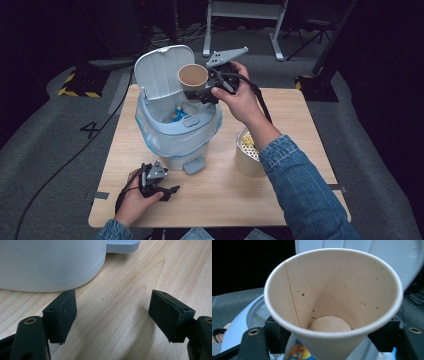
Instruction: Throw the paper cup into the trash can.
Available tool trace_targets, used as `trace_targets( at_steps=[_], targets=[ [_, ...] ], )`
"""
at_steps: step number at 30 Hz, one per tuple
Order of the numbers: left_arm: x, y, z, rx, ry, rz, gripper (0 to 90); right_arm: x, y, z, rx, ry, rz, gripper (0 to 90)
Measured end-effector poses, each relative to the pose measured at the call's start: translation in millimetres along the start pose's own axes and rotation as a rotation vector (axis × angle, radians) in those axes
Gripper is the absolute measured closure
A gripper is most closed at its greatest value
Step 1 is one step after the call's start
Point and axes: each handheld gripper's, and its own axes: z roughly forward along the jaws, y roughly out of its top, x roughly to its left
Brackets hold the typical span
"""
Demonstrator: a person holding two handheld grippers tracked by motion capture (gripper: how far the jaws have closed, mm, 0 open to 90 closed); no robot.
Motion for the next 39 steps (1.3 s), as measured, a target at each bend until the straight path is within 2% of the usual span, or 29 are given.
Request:
trace_targets(
  at_steps=[7,15,17,19,21,23,26,30,35,39],
  targets=[
    [0.0,0.0,0.0,0.000,0.000,0.000,23.2,5.2,-0.5,19.0,0.048,-0.005,-0.010,29.4],
    [0.0,0.0,0.0,0.000,0.000,0.000,23.2,11.5,-4.3,36.0,0.114,0.025,-0.021,28.5],
    [0.0,0.0,0.0,0.000,0.000,0.000,23.2,12.7,-5.7,40.1,0.127,0.039,-0.022,24.3],
    [0.0,0.0,0.0,0.000,0.000,-0.001,23.2,15.5,-6.5,42.6,0.124,0.006,-0.053,13.1],
    [0.1,0.0,0.0,0.000,0.000,-0.001,23.2,17.6,-5.3,41.7,0.101,0.003,-0.068,18.9],
    [0.2,0.0,-0.1,0.001,0.000,0.001,23.2,19.5,-3.1,39.5,0.072,-0.006,-0.074,15.2],
    [0.2,0.0,-0.1,0.001,0.000,0.001,23.2,22.4,0.0,32.8,0.039,-0.032,-0.092,16.4],
    [0.2,-0.1,0.1,-0.001,0.001,0.000,23.2,22.4,2.7,20.2,0.014,-0.045,-0.085,16.8],
    [1.6,-2.9,-2.8,-0.002,0.001,-0.001,23.8,19.1,3.4,-4.6,-0.011,-0.058,-0.054,17.7],
    [3.4,-6.3,-6.1,-0.002,0.008,-0.009,24.0,15.5,-0.4,-28.8,-0.007,-0.072,-0.038,20.9]
  ],
)
